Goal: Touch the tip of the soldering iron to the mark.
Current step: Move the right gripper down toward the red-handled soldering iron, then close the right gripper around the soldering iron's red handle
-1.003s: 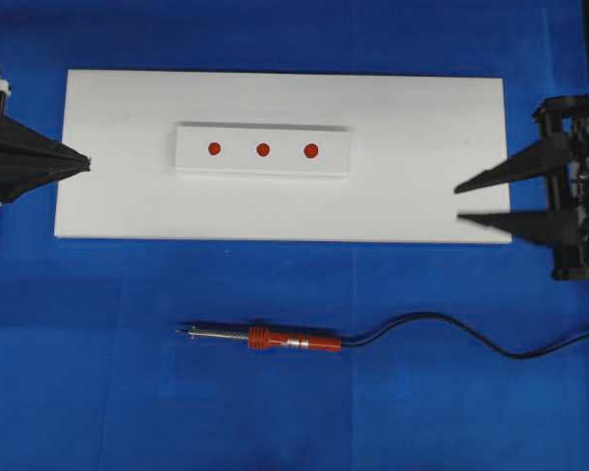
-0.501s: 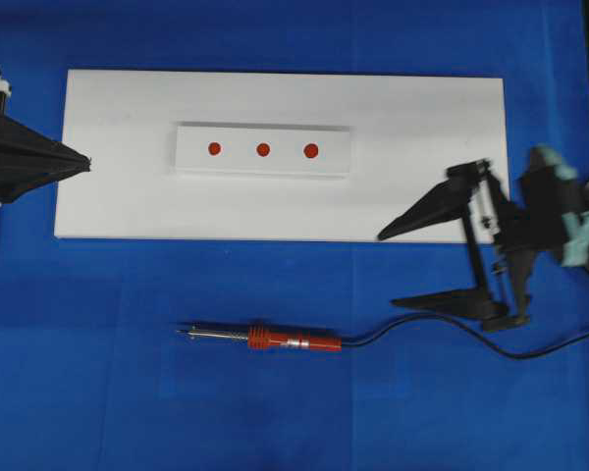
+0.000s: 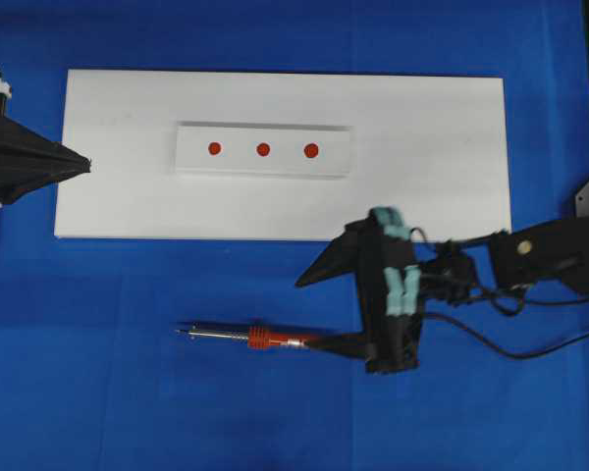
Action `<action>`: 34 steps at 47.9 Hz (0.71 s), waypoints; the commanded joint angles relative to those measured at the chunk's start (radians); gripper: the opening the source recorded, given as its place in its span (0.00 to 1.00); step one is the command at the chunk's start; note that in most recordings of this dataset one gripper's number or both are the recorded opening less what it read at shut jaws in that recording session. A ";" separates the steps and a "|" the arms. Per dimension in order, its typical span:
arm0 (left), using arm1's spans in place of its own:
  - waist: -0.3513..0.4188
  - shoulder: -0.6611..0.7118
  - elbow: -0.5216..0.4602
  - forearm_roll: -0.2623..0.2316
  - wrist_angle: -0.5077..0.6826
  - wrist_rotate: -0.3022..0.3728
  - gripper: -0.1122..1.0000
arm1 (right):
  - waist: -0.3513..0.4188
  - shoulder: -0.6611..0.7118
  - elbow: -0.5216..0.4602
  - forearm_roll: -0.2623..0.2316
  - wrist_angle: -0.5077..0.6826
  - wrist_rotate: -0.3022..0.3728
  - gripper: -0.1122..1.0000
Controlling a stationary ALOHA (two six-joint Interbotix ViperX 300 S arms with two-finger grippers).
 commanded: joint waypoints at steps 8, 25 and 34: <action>0.000 -0.002 -0.005 0.003 -0.006 -0.002 0.10 | 0.034 0.114 -0.078 0.075 -0.026 -0.003 0.87; 0.002 -0.008 0.003 0.003 -0.005 -0.005 0.10 | 0.063 0.255 -0.103 0.187 -0.150 -0.009 0.87; 0.002 -0.014 0.006 0.002 -0.005 -0.005 0.10 | 0.078 0.311 -0.130 0.218 -0.155 -0.009 0.87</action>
